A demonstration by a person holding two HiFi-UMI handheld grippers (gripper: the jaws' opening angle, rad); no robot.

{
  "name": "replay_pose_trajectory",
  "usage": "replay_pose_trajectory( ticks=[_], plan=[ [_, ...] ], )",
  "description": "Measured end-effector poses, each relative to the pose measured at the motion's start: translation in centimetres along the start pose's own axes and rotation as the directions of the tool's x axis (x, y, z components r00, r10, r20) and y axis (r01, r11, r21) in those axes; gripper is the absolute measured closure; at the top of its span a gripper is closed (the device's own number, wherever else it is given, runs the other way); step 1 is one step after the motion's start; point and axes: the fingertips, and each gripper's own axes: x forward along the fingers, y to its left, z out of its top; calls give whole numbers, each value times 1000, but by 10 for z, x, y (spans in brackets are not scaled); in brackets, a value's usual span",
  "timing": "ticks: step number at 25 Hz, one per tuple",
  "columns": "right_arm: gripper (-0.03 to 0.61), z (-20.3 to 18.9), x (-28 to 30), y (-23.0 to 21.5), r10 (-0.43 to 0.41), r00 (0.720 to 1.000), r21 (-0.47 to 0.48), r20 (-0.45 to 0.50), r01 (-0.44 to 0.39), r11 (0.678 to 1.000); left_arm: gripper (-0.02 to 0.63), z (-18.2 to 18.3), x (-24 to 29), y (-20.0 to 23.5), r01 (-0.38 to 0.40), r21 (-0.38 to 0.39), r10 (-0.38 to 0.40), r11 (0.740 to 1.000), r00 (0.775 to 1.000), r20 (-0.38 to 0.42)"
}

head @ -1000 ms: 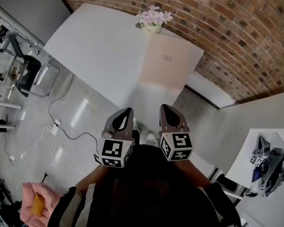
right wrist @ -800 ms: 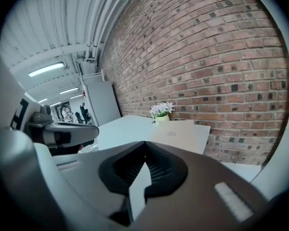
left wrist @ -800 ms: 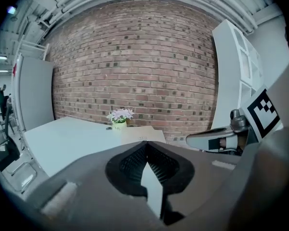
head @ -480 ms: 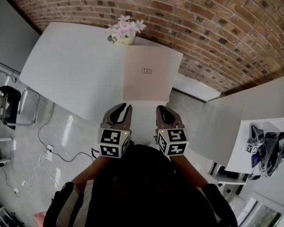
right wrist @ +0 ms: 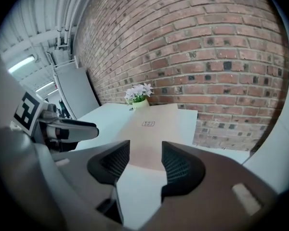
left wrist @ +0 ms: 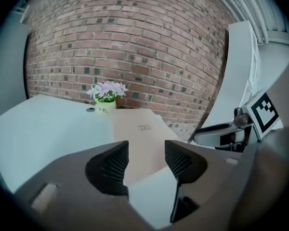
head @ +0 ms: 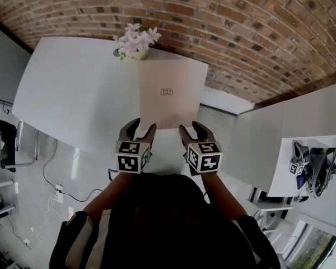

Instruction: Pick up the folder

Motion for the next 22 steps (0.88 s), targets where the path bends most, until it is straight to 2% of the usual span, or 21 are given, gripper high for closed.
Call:
replay_pose_trajectory(
  ticks=[9,16,22],
  plan=[
    [280,-3,42,-30,-12,997,26,-82,15,1000,307,-27,43,30,-21,-73,12,997,992,-123],
    [212,-16,68,-55,-32,988,71,-148,43,997,256,-44,66,42,-9,-133,-16,991,983,-185],
    [175,-22,85,-65,7,982,113,-187,15,993,225,-54,79,46,6,-182,-46,983,976,-211]
  ],
)
